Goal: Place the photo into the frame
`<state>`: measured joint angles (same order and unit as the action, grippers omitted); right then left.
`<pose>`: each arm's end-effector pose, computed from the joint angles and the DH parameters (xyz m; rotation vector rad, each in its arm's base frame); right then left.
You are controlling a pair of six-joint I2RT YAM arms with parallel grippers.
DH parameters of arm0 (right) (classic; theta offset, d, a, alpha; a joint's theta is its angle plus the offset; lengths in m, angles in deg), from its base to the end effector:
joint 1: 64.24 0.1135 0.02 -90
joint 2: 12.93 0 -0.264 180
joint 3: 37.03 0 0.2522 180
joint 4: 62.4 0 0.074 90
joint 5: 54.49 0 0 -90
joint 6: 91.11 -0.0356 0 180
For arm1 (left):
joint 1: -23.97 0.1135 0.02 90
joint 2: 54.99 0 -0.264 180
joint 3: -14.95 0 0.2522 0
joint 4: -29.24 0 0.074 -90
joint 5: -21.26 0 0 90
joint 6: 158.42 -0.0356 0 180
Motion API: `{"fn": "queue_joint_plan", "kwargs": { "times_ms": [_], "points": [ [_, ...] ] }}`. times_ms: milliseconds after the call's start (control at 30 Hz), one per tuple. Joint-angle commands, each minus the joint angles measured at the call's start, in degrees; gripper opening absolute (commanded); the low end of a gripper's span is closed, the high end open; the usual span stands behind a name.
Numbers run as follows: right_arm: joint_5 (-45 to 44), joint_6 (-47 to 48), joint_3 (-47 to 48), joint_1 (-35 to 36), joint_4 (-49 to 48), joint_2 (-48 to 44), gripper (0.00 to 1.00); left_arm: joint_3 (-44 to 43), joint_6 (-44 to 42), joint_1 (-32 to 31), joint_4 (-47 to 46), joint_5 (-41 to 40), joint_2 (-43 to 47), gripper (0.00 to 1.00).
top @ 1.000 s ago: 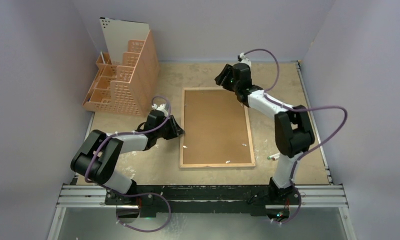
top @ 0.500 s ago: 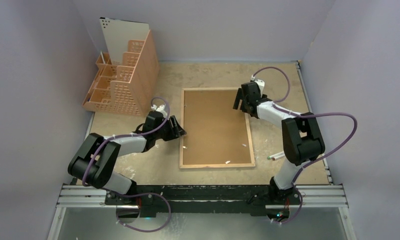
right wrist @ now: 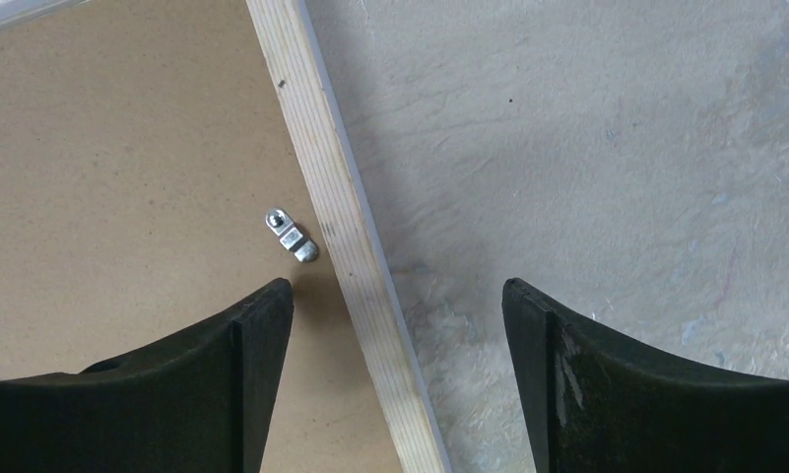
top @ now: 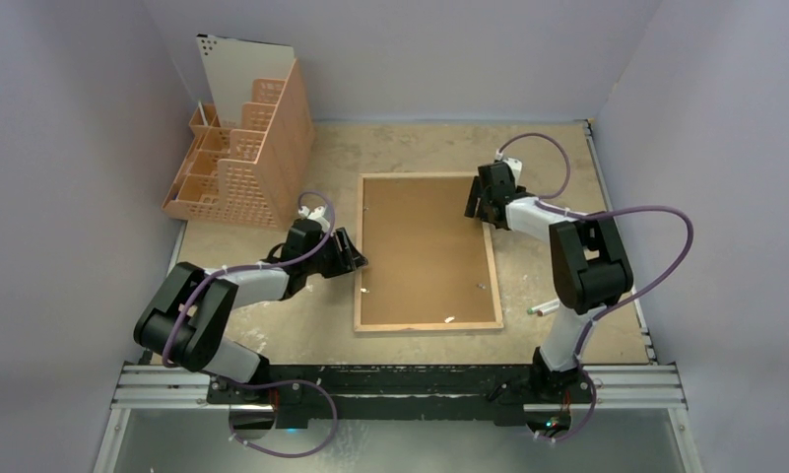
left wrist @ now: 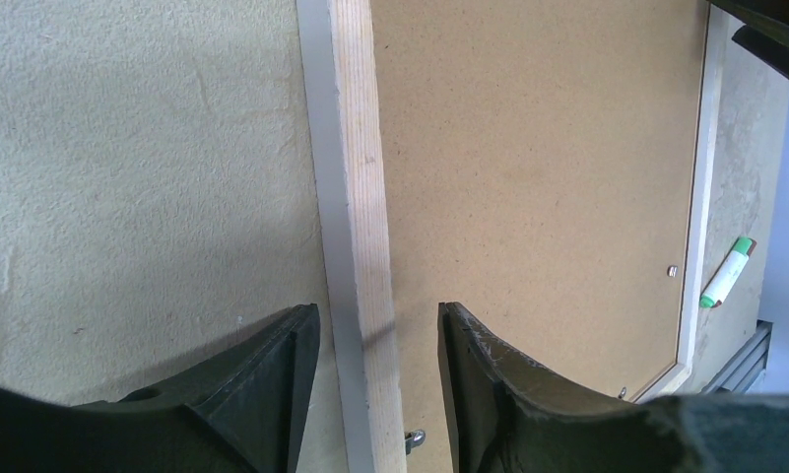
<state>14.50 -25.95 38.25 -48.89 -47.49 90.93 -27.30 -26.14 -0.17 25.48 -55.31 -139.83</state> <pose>0.3722 0.0889 0.1754 0.3668 2.2394 -0.0599 0.2399 -0.1166 0.1376 -0.2423 2.3679 -0.8573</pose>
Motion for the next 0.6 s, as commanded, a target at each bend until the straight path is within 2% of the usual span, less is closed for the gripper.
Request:
{"fn": "queue_joint_plan", "kwargs": {
  "times_ms": [0, 433, 567],
  "points": [
    [0.05, 1.32, 2.9, 0.2, -0.8, 1.69, 0.78, 0.85, -1.92, 0.06, 4.77, -0.35, -1.06, 0.5],
    [-1.21, 0.99, 3.44, 0.11, -1.03, 4.15, 0.52, 0.64, -2.2, 0.06, 5.21, -0.85, -1.72, 0.5],
    [-1.05, 1.28, 3.09, -0.02, -3.0, 4.48, 0.5, 0.62, -2.27, 0.06, 5.29, -0.94, -1.82, 0.5]
  ]
}}
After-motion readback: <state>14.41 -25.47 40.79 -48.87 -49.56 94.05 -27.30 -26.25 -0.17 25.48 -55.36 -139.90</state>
